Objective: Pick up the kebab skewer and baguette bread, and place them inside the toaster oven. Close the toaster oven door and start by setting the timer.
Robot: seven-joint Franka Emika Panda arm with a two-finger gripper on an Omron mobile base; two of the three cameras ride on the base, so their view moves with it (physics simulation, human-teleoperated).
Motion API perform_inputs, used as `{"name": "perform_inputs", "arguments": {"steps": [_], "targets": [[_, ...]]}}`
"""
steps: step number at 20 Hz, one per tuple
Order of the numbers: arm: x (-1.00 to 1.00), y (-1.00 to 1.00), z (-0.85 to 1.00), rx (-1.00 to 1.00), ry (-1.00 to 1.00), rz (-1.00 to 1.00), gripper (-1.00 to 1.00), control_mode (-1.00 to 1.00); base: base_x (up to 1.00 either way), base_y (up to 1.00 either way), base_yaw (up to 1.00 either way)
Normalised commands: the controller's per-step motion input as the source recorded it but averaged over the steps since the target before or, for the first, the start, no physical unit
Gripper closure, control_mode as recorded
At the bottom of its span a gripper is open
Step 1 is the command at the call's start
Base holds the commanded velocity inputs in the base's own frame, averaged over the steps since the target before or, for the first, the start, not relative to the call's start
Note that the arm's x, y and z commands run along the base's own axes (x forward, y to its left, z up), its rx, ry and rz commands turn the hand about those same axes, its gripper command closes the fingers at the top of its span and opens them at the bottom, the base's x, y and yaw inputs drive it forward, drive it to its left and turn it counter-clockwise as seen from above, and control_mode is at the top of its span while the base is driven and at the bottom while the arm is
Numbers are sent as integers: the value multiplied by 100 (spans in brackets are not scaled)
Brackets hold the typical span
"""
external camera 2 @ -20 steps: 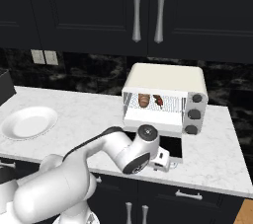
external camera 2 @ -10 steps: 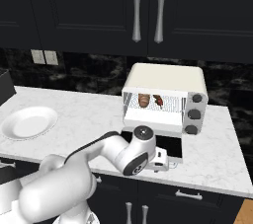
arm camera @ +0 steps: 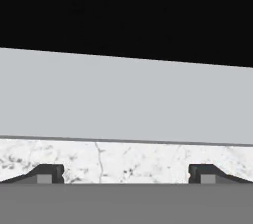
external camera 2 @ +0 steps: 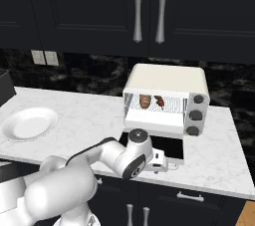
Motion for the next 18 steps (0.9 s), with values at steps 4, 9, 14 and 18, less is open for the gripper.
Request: {"name": "perform_inputs", "arguments": {"steps": [4, 9, 14, 18], "targets": [[13, 5, -12, 0, 0, 0, -100, -100, 0, 0, 0], [12, 0, -2, 0, 0, 0, -100, -100, 0, 0, 0], [17, 0, 0, 0, 0, 0, -100, -100, 0, 0, 0], [14, 1, 0, 0, 0, 0, -100, -100, 0, 0, 0]]}}
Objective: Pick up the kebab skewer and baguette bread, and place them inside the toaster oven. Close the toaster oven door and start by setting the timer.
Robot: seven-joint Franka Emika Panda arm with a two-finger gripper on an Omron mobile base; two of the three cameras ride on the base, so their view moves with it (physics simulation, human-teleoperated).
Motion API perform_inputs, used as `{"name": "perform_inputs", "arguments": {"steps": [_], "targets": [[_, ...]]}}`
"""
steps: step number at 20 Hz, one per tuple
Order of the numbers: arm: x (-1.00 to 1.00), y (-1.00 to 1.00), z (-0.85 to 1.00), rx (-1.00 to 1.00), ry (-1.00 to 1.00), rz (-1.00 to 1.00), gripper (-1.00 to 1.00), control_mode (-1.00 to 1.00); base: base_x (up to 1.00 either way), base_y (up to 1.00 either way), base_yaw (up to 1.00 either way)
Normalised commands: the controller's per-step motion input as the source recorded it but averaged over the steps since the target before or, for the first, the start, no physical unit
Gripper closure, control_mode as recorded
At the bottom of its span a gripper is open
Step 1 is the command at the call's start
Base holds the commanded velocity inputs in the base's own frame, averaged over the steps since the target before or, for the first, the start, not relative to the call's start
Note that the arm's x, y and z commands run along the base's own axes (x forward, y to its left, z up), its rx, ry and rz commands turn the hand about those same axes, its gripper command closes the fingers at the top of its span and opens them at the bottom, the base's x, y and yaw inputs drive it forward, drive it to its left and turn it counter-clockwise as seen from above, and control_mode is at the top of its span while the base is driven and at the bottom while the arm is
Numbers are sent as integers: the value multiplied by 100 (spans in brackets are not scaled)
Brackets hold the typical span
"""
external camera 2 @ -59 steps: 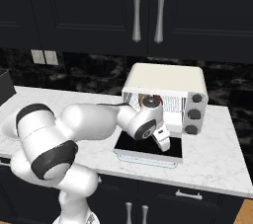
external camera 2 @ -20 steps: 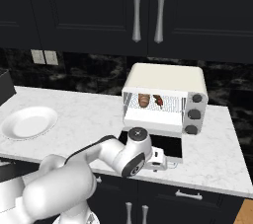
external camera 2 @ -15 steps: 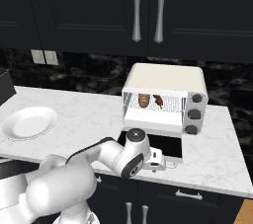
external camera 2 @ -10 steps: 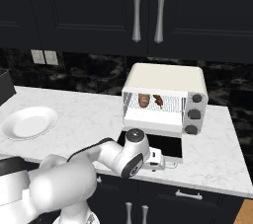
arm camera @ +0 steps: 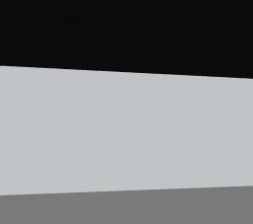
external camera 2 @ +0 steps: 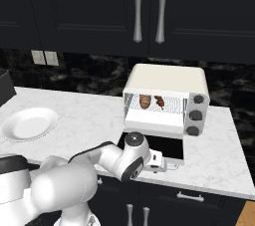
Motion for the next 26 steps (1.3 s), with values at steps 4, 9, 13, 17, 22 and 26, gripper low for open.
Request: {"name": "perform_inputs", "arguments": {"steps": [4, 9, 13, 17, 22, 26], "targets": [[24, 6, 0, 0, 0, 0, -100, -100, 0, 0, 0], [47, 4, 17, 0, 0, -1, -100, -100, 0, 0, 0], [40, 12, 31, 0, -8, -5, -100, -100, 0, 0, 0], [47, 21, 51, 0, -15, -6, -100, -100, 0, 0, 0], [59, 29, 60, 0, -17, -10, -100, -100, 0, 0, 0], [72, 27, 63, 0, -13, -11, -100, -100, 0, 0, 0]]}}
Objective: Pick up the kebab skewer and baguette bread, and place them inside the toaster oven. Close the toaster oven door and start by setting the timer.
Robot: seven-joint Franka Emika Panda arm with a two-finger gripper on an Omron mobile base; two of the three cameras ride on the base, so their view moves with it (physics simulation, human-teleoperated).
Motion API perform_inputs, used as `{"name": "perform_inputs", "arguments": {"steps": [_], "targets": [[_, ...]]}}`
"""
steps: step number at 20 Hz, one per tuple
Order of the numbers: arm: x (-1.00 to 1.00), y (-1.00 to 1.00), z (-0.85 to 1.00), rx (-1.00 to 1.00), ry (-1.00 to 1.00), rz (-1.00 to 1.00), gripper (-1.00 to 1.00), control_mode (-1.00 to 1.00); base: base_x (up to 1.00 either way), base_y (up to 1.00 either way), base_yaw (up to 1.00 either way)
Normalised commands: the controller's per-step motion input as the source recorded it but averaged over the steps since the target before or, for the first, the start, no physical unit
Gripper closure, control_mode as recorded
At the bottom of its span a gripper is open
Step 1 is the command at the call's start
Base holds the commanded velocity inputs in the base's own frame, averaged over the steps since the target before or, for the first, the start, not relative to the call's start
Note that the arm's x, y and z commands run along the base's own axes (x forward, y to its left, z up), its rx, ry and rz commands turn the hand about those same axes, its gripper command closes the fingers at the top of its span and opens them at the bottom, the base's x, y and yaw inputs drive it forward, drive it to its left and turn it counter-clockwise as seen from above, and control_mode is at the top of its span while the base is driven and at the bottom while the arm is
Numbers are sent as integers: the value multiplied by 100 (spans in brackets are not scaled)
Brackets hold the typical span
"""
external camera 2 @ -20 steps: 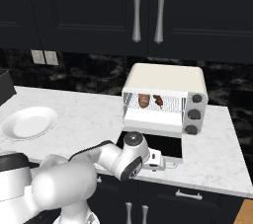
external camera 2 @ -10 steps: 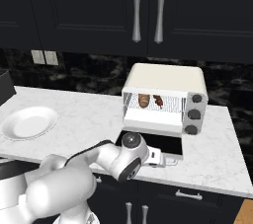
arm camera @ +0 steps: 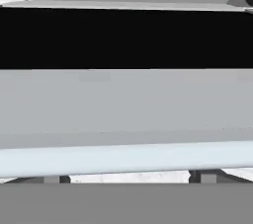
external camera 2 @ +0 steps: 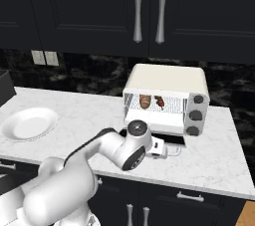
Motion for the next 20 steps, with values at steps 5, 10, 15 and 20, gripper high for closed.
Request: {"name": "perform_inputs", "arguments": {"steps": [5, 10, 15, 20], "targets": [[74, 31, 58, 0, -15, -12, -100, -100, 0, 0, 0], [60, 47, 38, 0, -22, -12, -100, -100, 0, 0, 0], [41, 34, 0, 0, -12, -12, -100, -100, 0, 0, 0], [41, 12, 0, 0, -8, -11, -100, -100, 0, 0, 0]]}}
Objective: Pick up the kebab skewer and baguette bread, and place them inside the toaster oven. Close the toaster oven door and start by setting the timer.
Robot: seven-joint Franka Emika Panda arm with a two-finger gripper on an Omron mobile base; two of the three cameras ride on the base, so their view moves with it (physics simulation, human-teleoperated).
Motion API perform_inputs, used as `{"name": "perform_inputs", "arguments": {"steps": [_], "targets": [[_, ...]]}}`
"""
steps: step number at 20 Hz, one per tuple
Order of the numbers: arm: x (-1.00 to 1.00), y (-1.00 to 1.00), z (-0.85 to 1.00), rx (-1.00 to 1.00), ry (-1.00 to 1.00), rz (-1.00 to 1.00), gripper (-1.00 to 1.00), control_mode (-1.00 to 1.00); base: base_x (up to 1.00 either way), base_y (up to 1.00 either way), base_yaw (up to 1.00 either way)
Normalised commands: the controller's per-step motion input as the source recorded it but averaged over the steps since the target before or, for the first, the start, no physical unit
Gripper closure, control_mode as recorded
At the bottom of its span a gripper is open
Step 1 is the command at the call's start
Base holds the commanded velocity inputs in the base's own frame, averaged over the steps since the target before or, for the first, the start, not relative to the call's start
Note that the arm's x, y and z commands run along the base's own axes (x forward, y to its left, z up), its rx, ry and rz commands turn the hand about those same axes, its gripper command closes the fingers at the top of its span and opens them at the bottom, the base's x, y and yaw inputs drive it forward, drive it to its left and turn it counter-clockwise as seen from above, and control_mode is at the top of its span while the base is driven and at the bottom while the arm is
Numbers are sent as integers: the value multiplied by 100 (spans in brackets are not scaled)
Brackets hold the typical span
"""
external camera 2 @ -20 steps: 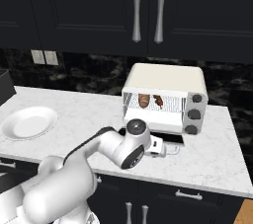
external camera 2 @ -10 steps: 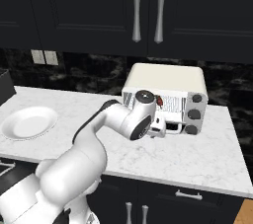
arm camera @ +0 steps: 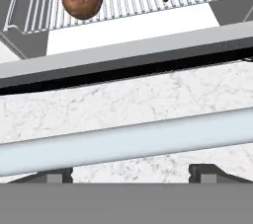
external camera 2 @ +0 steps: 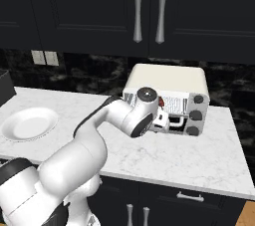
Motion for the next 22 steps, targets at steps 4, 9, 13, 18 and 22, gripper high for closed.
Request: {"name": "perform_inputs", "arguments": {"steps": [4, 9, 13, 18, 22], "targets": [[64, 14, 0, 0, -9, -11, -100, -100, 0, 0, 0], [55, 15, 0, 0, -6, -11, -100, -100, 0, 0, 0], [55, 19, 0, 0, -5, -10, -100, -100, 0, 0, 0], [53, 17, 0, 0, -2, -10, -100, -100, 0, 0, 0], [67, 24, 0, 0, 0, -9, -100, -100, 0, 0, 0]]}}
